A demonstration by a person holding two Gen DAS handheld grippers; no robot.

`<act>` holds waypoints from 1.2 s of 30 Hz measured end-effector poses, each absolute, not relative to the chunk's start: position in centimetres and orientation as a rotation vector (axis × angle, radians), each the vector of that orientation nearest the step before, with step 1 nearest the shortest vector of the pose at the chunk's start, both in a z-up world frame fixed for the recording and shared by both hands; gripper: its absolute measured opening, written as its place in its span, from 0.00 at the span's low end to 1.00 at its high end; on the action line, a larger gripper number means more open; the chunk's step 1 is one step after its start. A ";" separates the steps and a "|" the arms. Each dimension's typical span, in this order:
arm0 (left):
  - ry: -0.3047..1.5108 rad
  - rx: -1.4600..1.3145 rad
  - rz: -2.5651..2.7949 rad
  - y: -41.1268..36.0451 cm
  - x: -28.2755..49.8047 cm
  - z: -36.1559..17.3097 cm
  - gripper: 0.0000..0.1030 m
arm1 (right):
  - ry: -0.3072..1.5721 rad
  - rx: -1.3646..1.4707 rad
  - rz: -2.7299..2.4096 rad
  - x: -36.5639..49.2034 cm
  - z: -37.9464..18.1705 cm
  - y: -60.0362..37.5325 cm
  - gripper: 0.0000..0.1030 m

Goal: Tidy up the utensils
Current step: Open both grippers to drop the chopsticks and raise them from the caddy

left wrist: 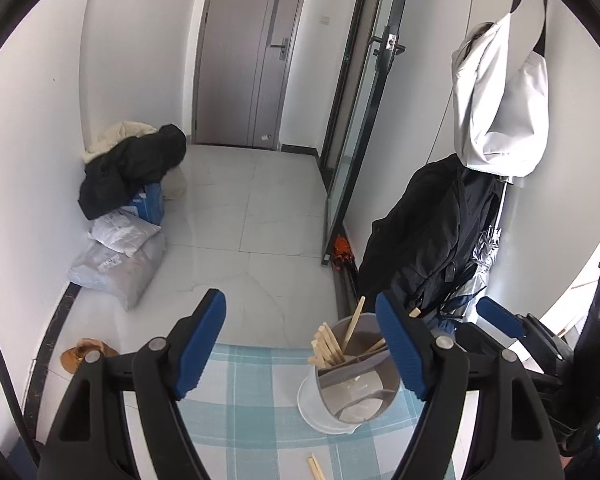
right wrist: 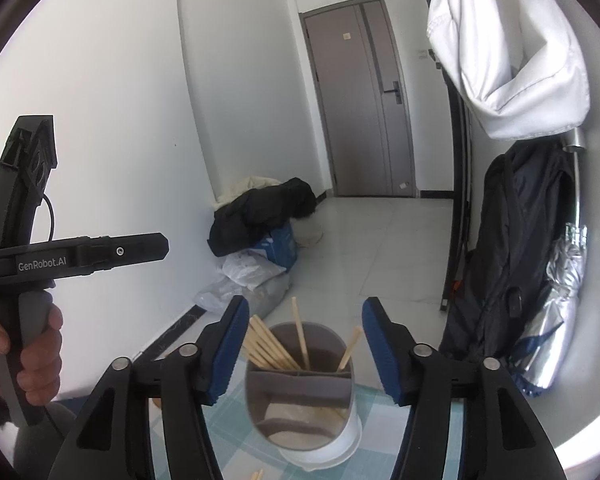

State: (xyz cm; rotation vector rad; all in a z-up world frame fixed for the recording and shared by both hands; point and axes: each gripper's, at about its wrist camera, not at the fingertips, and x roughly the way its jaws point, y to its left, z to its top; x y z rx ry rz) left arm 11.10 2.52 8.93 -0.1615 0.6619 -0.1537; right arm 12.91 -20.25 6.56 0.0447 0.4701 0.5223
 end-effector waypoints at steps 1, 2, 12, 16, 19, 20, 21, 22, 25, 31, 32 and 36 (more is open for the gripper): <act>0.657 -0.163 -0.155 2.5 10.6 9.2 0.72 | 0.463 0.049 0.523 12.4 6.7 -20.2 0.62; 0.654 -0.164 -0.152 2.5 10.2 9.3 0.72 | 0.455 0.053 0.521 11.9 6.9 -20.3 0.66; 0.618 -0.195 -0.134 2.0 6.5 9.9 0.79 | 0.408 0.103 0.497 5.9 8.4 -22.0 0.73; 0.600 -0.185 -0.128 1.6 4.9 9.9 0.80 | 0.385 0.122 0.475 3.8 8.5 -22.4 0.81; 0.585 -0.181 -0.119 1.5 3.9 9.7 0.85 | 0.369 0.137 0.470 2.4 8.3 -22.6 0.87; 0.579 -0.178 -0.115 1.5 3.5 9.5 0.89 | 0.365 0.138 0.467 2.0 8.1 -22.7 0.90; 0.570 -0.175 -0.106 1.5 3.1 9.4 0.90 | 0.359 0.139 0.471 1.5 7.9 -22.7 0.92; 0.563 -0.172 -0.101 1.5 2.7 9.3 0.90 | 0.355 0.142 0.478 1.0 7.8 -22.7 0.94; 0.545 -0.159 -0.099 1.4 1.8 9.0 0.90 | 0.349 0.148 0.481 -0.4 7.2 -22.7 0.97; 0.526 -0.139 -0.083 1.3 0.5 8.3 0.91 | 0.346 0.128 0.444 -2.3 5.5 -22.6 1.00; 0.523 -0.138 -0.078 1.4 0.2 8.1 0.91 | 0.348 0.131 0.440 -2.5 5.2 -22.6 1.00; 0.528 -0.127 -0.048 1.5 -0.4 7.0 0.91 | 0.365 0.144 0.414 -3.1 3.6 -22.5 1.00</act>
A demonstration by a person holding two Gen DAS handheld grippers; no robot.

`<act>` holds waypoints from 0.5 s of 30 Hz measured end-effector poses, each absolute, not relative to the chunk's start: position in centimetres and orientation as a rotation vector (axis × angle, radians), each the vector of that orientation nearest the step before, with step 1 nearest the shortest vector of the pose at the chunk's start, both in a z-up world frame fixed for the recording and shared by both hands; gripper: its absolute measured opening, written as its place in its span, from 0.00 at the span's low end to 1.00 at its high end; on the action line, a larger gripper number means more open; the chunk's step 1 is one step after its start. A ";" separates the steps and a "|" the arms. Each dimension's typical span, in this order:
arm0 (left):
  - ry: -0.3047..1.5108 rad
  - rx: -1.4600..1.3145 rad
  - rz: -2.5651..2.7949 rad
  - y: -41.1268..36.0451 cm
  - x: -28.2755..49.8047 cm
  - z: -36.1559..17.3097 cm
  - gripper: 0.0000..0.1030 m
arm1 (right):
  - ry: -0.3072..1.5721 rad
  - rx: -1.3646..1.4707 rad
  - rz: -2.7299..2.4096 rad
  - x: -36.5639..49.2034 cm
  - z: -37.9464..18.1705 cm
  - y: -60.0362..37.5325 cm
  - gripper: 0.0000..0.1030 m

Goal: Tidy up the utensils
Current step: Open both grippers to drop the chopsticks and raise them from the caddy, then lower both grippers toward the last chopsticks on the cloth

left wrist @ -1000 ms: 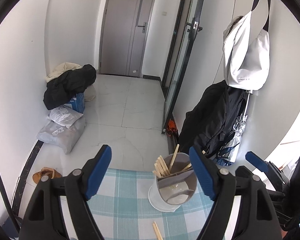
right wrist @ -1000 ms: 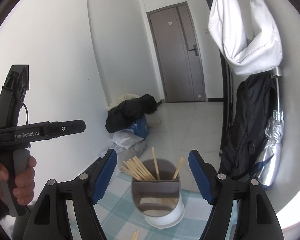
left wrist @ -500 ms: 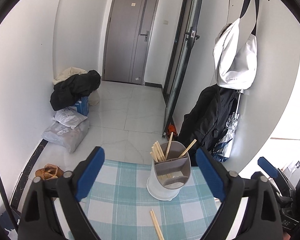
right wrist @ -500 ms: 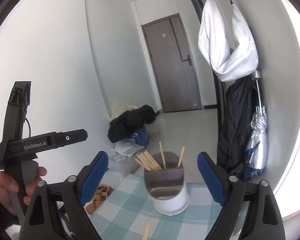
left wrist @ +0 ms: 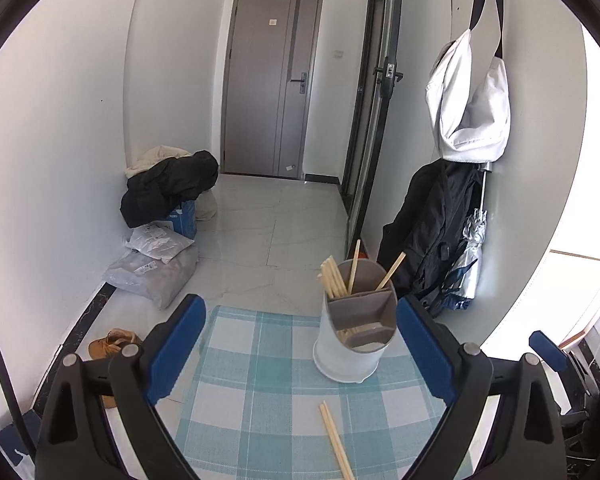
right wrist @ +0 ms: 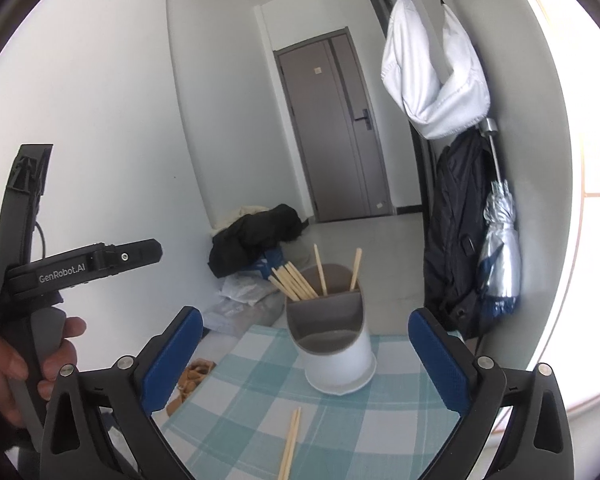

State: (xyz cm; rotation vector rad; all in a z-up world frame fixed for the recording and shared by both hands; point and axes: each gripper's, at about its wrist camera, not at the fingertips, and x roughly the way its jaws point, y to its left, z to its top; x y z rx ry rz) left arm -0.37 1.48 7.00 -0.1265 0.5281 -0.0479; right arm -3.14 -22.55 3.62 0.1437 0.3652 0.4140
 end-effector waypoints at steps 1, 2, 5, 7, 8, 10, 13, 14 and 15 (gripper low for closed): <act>0.528 -0.129 -0.042 1.6 -0.5 6.6 0.91 | 0.372 0.142 0.411 -3.2 3.2 -22.4 1.00; 0.529 -0.131 -0.036 1.7 -0.6 6.3 0.91 | 0.379 0.137 0.407 -3.3 2.9 -22.3 1.00; 0.547 -0.135 -0.032 2.0 -0.9 4.9 0.91 | 0.406 0.119 0.398 -3.5 1.6 -21.8 1.00; 0.566 -0.138 -0.027 2.1 -0.9 3.6 0.91 | 0.436 0.104 0.386 -3.4 0.6 -21.5 1.00; 0.578 -0.137 -0.027 2.2 -0.9 3.1 0.91 | 0.446 0.103 0.381 -3.4 0.2 -21.5 1.00; 0.596 -0.131 -0.025 2.2 -0.9 2.1 0.91 | 0.474 0.105 0.375 -3.4 -0.8 -21.5 1.00; 0.636 -0.141 -0.009 2.7 -0.7 0.4 0.91 | 0.547 0.092 0.360 -2.7 -2.1 -21.2 1.00; 0.650 -0.149 0.000 2.9 -0.5 -0.2 0.91 | 0.567 0.086 0.357 -2.5 -2.5 -21.1 1.00; 0.663 -0.158 0.010 3.2 -0.4 -0.7 0.91 | 0.598 0.072 0.355 -2.1 -3.0 -20.8 1.00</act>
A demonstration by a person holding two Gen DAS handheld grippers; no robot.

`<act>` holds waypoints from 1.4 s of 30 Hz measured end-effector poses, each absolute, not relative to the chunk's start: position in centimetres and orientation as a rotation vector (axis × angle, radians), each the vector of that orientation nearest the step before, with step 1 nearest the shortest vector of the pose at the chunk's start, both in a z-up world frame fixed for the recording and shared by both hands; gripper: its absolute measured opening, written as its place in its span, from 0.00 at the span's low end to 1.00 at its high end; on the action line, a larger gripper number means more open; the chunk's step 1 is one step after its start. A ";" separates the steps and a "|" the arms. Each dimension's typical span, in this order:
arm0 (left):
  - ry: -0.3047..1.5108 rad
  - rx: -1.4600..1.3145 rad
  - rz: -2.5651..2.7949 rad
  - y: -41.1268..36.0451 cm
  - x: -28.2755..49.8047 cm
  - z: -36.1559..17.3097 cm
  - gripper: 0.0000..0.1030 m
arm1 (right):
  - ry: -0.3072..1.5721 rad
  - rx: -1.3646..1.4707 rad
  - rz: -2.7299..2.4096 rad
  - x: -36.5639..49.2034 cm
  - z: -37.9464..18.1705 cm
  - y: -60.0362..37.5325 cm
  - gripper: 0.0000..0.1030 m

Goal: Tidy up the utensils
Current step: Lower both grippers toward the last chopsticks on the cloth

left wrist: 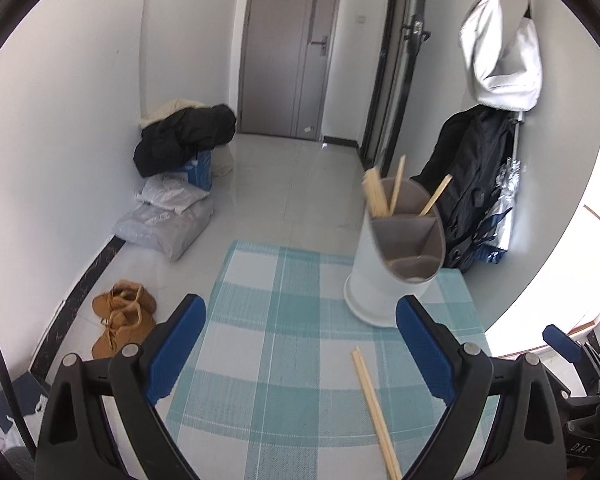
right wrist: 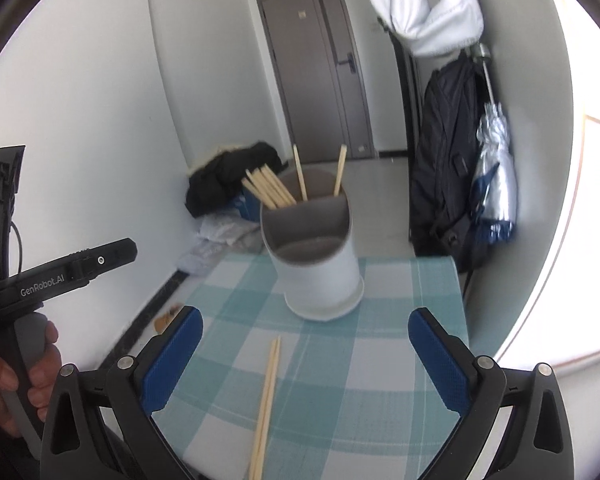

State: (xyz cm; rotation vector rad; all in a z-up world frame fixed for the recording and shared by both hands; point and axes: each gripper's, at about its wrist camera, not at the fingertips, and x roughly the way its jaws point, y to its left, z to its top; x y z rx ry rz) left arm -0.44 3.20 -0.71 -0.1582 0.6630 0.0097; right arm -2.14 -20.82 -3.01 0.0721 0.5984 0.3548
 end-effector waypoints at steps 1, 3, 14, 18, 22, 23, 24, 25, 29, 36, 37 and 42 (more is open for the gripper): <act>0.678 -0.169 0.018 3.6 -0.3 -1.3 0.91 | 0.618 0.060 0.353 -1.9 -3.4 -20.6 1.00; 0.703 -0.175 0.031 4.3 0.0 -2.1 0.91 | 0.674 0.022 0.348 -1.3 -4.4 -20.0 1.00; 0.783 -0.230 0.106 7.5 1.9 -3.1 0.91 | 0.995 -0.159 0.379 4.3 -10.5 -16.0 0.84; 0.791 -0.247 0.125 8.6 2.0 -3.3 0.91 | 1.110 -0.206 0.402 6.0 -13.2 -14.2 0.71; 0.810 -0.267 0.137 9.3 2.3 -3.7 0.91 | 1.166 -0.244 0.430 6.8 -14.9 -12.8 0.59; 0.813 -0.277 0.135 9.5 2.4 -3.8 0.91 | 1.168 -0.256 0.432 6.7 -15.1 -12.6 0.58; 0.818 -0.288 0.139 9.6 2.4 -3.9 0.91 | 1.169 -0.275 0.431 6.6 -15.3 -12.3 0.58; 0.823 -0.295 0.146 9.7 2.5 -3.9 0.91 | 1.176 -0.295 0.430 6.5 -15.6 -12.1 0.56; 0.832 -0.317 0.160 10.3 2.8 -4.1 0.91 | 1.171 -0.312 0.418 5.9 -15.5 -12.0 0.50; 0.843 -0.350 0.163 11.1 2.8 -4.2 0.91 | 1.178 -0.362 0.414 5.7 -15.3 -11.5 0.41; 0.843 -0.353 0.166 11.2 2.8 -4.2 0.91 | 1.180 -0.370 0.416 5.6 -15.3 -11.4 0.39; 0.857 -0.385 0.176 11.9 2.8 -4.5 0.91 | 1.190 -0.410 0.423 5.8 -15.2 -10.7 0.35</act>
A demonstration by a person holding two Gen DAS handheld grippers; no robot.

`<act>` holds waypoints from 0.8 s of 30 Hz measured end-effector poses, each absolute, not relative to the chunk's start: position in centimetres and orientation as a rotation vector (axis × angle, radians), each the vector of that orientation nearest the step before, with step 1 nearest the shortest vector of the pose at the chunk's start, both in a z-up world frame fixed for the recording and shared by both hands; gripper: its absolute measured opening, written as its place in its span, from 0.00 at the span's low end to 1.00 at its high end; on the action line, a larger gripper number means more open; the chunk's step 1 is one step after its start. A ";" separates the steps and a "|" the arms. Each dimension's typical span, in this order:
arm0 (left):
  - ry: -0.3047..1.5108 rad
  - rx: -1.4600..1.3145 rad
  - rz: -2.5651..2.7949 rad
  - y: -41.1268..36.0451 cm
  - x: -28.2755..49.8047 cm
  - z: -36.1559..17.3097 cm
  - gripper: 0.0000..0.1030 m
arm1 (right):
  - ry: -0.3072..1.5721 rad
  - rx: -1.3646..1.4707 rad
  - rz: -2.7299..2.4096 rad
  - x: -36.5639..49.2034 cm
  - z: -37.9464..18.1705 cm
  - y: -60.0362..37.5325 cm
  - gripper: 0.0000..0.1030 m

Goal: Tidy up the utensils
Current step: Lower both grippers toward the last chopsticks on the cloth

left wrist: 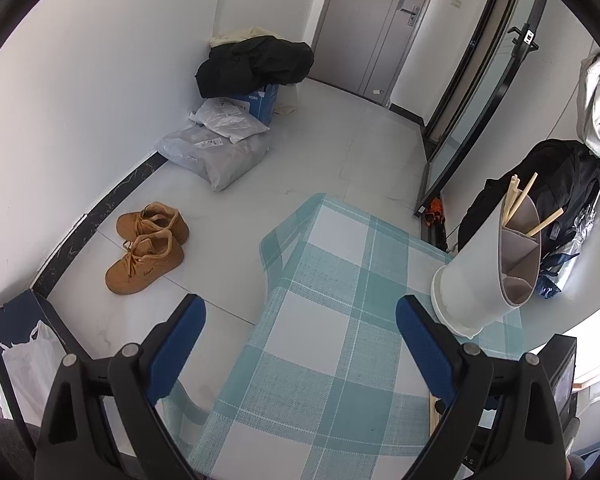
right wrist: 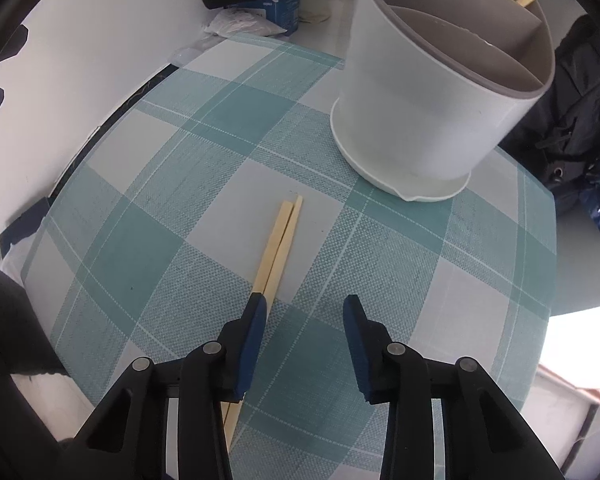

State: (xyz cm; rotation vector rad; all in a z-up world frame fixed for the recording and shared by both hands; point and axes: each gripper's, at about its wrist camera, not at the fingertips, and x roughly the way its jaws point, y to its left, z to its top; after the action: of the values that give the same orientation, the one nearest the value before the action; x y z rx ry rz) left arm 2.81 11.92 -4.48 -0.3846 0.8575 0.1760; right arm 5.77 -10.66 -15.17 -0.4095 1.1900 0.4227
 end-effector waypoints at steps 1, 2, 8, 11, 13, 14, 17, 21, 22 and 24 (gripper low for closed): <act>0.861 -0.391 0.177 12.0 2.8 -4.5 0.91 | 1.194 -0.412 0.425 5.9 -15.2 -10.5 0.34; 0.865 -0.402 0.176 12.2 2.9 -4.6 0.91 | 1.199 -0.407 0.426 6.0 -15.2 -10.1 0.32; 0.868 -0.423 0.180 12.5 2.9 -4.6 0.91 | 1.232 -0.381 0.420 7.0 -15.6 -9.2 0.21; 0.872 -0.424 0.176 12.5 2.9 -4.6 0.91 | 1.239 -0.367 0.420 7.0 -15.6 -9.2 0.13; 0.875 -0.425 0.172 12.6 3.0 -4.6 0.91 | 1.241 -0.374 0.437 6.7 -15.7 -9.1 0.06; 0.875 -0.428 0.171 12.7 3.0 -4.6 0.91 | 1.241 -0.379 0.454 6.5 -15.7 -9.6 0.05; 0.877 -0.438 0.170 13.0 2.9 -4.6 0.91 | 1.230 -0.428 0.504 5.2 -15.7 -9.7 0.05; 0.891 -0.467 0.167 13.4 3.0 -4.9 0.91 | 1.233 -0.457 0.525 4.8 -15.8 -9.6 0.06; 0.895 -0.472 0.168 13.4 3.1 -5.0 0.91 | 1.233 -0.456 0.522 5.2 -15.8 -9.4 0.06; 0.899 -0.477 0.170 13.6 3.2 -5.1 0.91 | 1.235 -0.448 0.517 6.2 -16.0 -8.8 0.08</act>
State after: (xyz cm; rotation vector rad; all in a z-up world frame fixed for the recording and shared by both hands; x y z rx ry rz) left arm 3.20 13.55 -5.06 -0.4773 0.8994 0.1705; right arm 6.19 -8.81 -16.05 -0.4482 1.2346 0.5174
